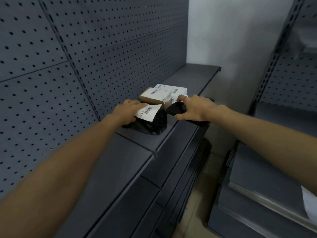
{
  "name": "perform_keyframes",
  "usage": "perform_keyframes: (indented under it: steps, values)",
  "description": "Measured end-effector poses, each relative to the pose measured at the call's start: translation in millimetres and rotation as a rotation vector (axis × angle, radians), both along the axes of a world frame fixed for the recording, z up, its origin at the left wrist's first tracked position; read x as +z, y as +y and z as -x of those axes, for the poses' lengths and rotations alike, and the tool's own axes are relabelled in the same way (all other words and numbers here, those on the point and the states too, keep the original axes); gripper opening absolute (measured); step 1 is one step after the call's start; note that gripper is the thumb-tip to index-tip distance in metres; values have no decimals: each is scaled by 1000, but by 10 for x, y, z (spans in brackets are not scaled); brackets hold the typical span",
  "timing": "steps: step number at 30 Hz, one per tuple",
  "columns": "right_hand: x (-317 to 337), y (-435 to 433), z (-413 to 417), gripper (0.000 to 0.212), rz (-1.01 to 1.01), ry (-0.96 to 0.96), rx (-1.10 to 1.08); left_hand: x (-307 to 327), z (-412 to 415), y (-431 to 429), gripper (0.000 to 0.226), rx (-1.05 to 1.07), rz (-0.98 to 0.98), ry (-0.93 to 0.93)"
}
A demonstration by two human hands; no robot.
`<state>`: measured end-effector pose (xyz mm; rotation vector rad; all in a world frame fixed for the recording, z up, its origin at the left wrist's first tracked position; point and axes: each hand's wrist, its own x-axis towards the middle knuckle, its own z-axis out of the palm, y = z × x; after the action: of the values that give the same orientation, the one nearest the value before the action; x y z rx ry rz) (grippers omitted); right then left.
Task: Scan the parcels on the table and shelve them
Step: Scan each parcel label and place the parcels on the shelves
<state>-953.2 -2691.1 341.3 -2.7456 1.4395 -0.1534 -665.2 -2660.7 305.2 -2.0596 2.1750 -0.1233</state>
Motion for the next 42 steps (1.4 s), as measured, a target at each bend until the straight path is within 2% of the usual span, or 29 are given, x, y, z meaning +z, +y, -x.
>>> perform_keyframes:
  steps: [3, 10, 14, 20, 25, 31, 37, 42]
  values:
    - [62, -446, 7, 66, 19, -6, 56, -20, 150, -269, 68, 71, 63, -77]
    - [16, -976, -164, 66, 19, -34, 198, -176, 251, -366, 81, 210, 127, -69]
    - [88, -979, -398, 74, 39, -47, 279, -164, 52, -74, 83, 314, 118, -50]
    - [231, -531, -882, 70, 81, -53, 397, -96, -217, 847, 76, 460, 112, -106]
    - [244, 516, -1486, 65, 58, -60, 596, -7, -430, 2205, 73, 636, 127, -136]
    - [205, 2413, -2141, 58, 58, -101, 899, 35, -473, 4472, 72, 925, 178, -161]
    - [139, 4559, -2492, 50, 37, -98, 1208, 36, -71, 6778, 71, 1196, 217, -256]
    - [-5, 6262, -2548, 56, -7, -111, 1457, -69, 532, 8565, 69, 1428, 209, -313]
